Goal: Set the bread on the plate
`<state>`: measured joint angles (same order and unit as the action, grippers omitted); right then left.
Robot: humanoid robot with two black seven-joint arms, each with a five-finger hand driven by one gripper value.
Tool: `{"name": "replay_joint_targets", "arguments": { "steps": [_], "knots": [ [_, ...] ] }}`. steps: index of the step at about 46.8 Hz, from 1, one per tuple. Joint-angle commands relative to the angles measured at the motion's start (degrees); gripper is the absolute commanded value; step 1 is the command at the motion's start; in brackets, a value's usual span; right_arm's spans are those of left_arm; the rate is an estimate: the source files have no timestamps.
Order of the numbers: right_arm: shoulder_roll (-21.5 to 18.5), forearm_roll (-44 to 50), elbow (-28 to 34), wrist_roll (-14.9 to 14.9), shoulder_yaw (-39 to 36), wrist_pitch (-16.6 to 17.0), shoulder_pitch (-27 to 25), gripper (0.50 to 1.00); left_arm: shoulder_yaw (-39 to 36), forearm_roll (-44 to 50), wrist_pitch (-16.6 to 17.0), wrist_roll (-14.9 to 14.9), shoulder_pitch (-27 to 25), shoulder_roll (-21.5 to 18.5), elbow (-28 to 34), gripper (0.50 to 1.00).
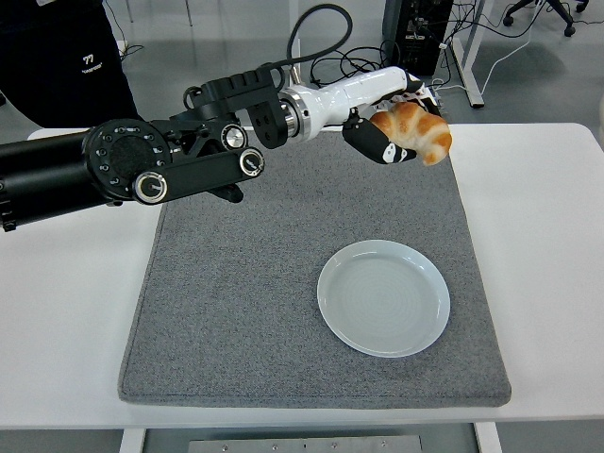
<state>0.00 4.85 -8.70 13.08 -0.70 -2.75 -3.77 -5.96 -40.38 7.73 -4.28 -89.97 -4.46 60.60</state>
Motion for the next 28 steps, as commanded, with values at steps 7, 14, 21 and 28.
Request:
{"name": "replay_joint_targets", "arguments": {
  "steps": [7, 14, 21, 28],
  "knots": [
    [0.00, -0.02, 0.09, 0.02, 0.00, -0.07, -0.01, 1.000, -2.91, -0.58, 1.32, 0.15, -0.73, 4.02, -0.05, 0.500],
    [0.00, -0.02, 0.17, 0.02, 0.08, -0.07, -0.01, 1.000, -4.50, -1.10, 2.29, -0.12, 0.15, 4.46, 0.04, 0.500],
    [0.00, -0.02, 0.17, 0.02, 0.08, -0.07, -0.01, 1.000, -4.85, -4.26, 4.13, -0.29, 3.04, 4.46, 0.13, 0.500],
    [0.00, -0.02, 0.17, 0.02, 0.08, -0.07, -0.01, 1.000, -4.94, -10.06, 6.33, -0.64, 9.63, 4.46, 0.13, 0.500]
  ]
}}
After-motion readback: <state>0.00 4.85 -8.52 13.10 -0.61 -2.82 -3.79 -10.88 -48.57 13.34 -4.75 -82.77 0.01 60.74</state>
